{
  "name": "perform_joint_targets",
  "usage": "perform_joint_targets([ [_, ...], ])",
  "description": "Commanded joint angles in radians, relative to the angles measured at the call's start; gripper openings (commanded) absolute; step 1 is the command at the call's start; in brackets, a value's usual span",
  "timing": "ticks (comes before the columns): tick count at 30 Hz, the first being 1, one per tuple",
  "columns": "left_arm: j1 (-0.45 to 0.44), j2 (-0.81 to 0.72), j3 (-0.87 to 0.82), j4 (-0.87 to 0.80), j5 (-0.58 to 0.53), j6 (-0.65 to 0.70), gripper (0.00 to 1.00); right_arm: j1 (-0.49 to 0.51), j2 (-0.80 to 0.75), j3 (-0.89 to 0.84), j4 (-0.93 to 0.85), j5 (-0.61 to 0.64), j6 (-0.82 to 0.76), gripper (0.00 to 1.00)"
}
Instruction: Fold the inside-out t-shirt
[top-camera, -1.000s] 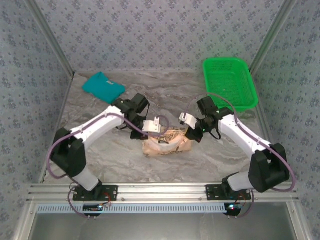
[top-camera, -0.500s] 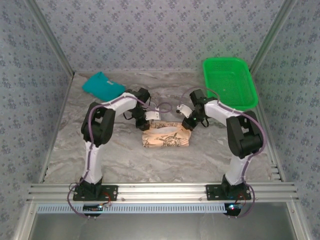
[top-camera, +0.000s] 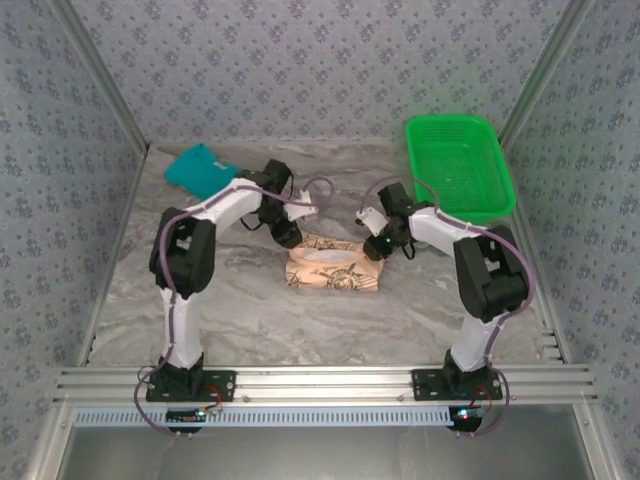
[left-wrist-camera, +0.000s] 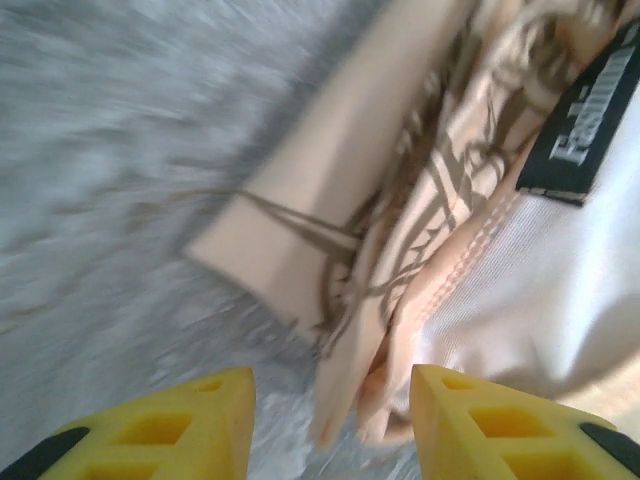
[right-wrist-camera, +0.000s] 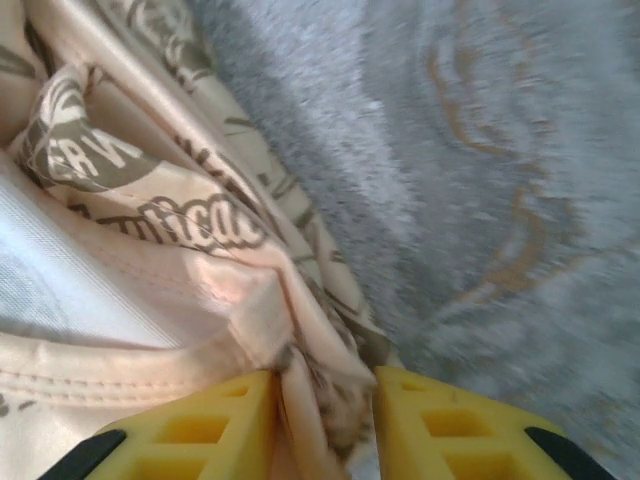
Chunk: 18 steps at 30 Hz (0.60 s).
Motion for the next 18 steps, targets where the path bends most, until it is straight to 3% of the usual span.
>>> perform_joint_targets([
  [1, 0.042, -0.173, 0.041, 0.042, -0.001, -0.127, 0.46, -0.008, -0.134, -0.013, 0.057, 0.041, 0.072, 0.34],
  [4, 0.063, -0.291, -0.053, 0.168, 0.031, -0.24, 0.49, -0.004, -0.261, -0.084, 0.171, 0.096, 0.138, 0.44],
  [7, 0.06, -0.409, -0.227, 0.413, 0.101, -0.394, 0.51, 0.021, -0.371, -0.156, 0.293, 0.119, 0.175, 0.45],
  [9, 0.06, -0.493, -0.354, 0.583, 0.105, -0.526, 0.58, 0.071, -0.467, -0.249, 0.428, 0.179, 0.184, 0.45],
  [11, 0.056, -0.557, -0.437, 0.674, 0.023, -0.601, 0.72, 0.11, -0.56, -0.335, 0.536, 0.255, 0.213, 0.45],
  [12, 0.055, -0.588, -0.469, 0.695, 0.0, -0.628, 0.74, 0.123, -0.607, -0.379, 0.584, 0.281, 0.23, 0.46],
  [15, 0.038, -0.66, -0.559, 0.747, -0.065, -0.642, 0.99, 0.13, -0.691, -0.469, 0.651, 0.276, 0.272, 0.49],
  [18, 0.027, -0.704, -0.631, 0.786, -0.152, -0.716, 1.0, 0.136, -0.687, -0.453, 0.566, 0.235, 0.36, 0.48],
])
